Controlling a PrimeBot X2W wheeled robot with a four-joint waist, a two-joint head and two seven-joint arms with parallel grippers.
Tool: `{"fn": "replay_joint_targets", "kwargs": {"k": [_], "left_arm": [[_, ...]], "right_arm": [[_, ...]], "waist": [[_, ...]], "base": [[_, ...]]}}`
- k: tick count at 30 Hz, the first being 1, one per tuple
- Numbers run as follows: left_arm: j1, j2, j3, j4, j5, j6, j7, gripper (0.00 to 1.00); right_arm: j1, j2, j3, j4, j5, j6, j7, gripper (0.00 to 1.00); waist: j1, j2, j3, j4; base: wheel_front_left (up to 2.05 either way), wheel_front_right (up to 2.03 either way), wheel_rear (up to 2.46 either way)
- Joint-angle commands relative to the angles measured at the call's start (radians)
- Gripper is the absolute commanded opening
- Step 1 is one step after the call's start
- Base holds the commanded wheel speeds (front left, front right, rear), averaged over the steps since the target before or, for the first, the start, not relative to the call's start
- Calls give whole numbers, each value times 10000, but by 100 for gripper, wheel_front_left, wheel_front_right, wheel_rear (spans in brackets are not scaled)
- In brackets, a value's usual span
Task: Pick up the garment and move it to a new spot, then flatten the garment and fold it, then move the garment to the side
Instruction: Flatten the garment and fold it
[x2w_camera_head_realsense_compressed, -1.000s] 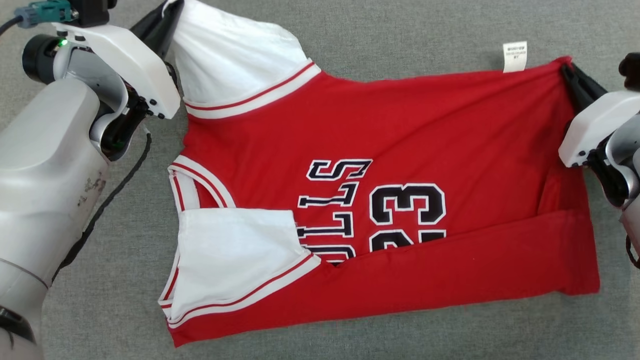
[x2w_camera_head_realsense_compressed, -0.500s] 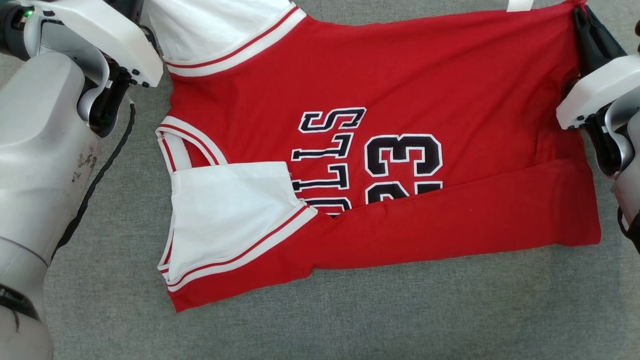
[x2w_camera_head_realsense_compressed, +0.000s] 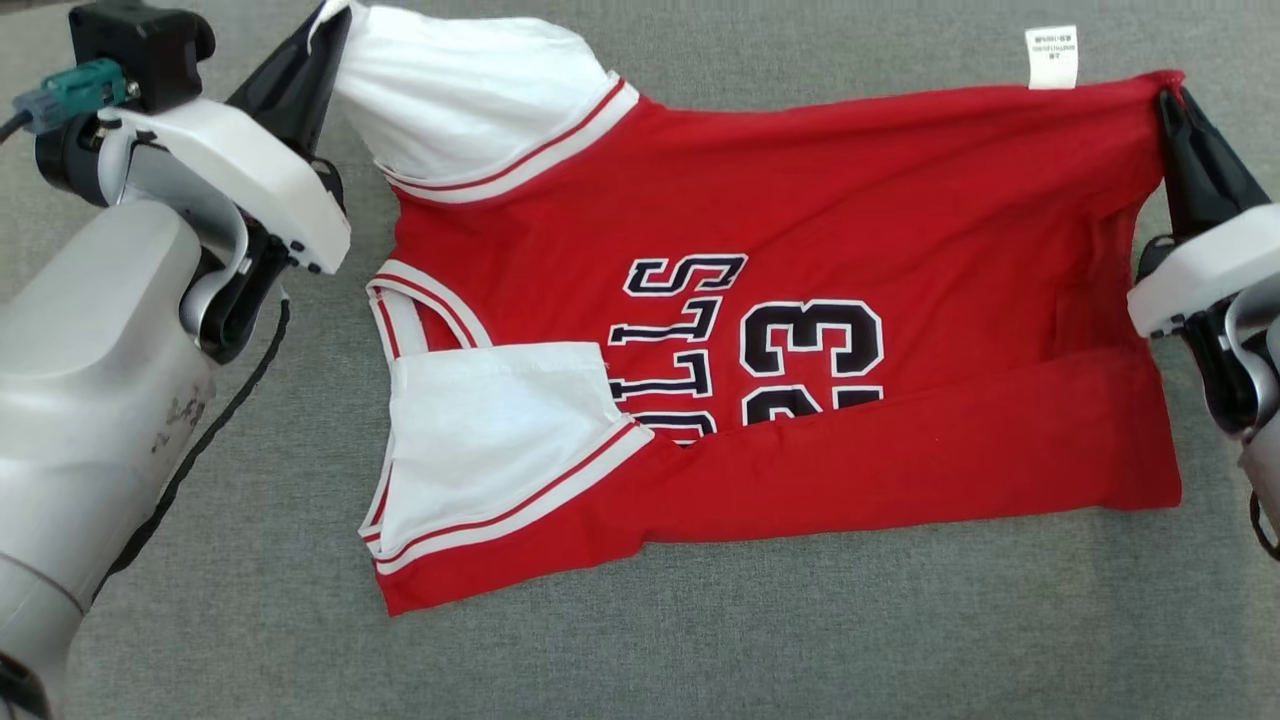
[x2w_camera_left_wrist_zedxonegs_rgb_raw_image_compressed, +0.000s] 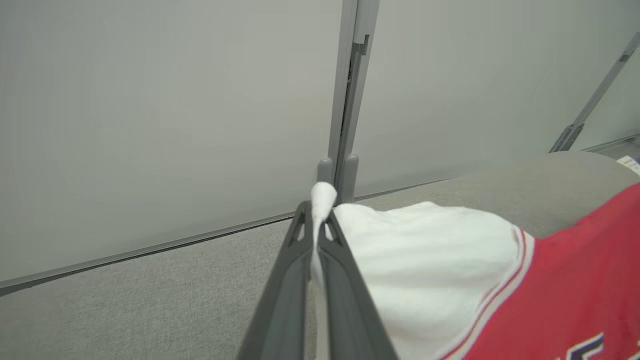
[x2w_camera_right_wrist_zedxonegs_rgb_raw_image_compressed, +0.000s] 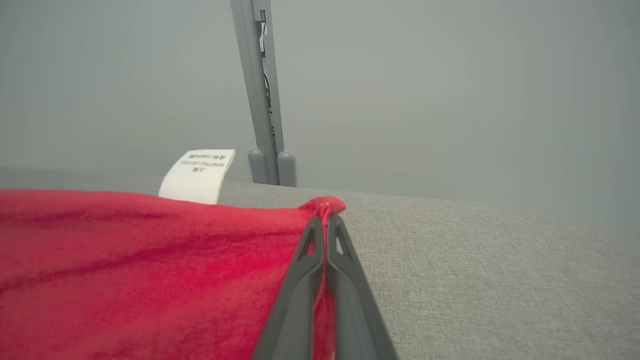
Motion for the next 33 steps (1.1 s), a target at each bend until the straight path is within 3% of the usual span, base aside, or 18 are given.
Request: {"fn": "replay_joint_targets", "kwargs": {"k": [1,8,17,25,33], "left_arm": [[297,233,-46,-252,-95,4,-46,0],[1533,1196,-639,-2142,-627,4,338,0],[3072,2442,-1484,-4215,-1209,6,1247,0],[3938,2949,-1980,-5269,-1396,309,1965,0],[4479,2957,-2320,-5331,-1129,415,2297,0]], "right_arm": [[494,-148,-66,-293,80,-22,-49,0],[1938,-546,-200,-1125,472,-22,-52,0],[3248,-1359,710,-1617,1528,-22,283,0],[3841,-2018,1513,-2164,2461,-22,1262,0],[4233,-2458,2285,-2662,3268,-22,2344,0]], "waist": [[0,0,-307,96],[0,0,-1020,310],[0,0,-1857,460],[0,0,-2130,424],[0,0,-2316,269]], "base": [[0,0,0],[0,0,0],[0,0,0],[0,0,0],[0,0,0]]}}
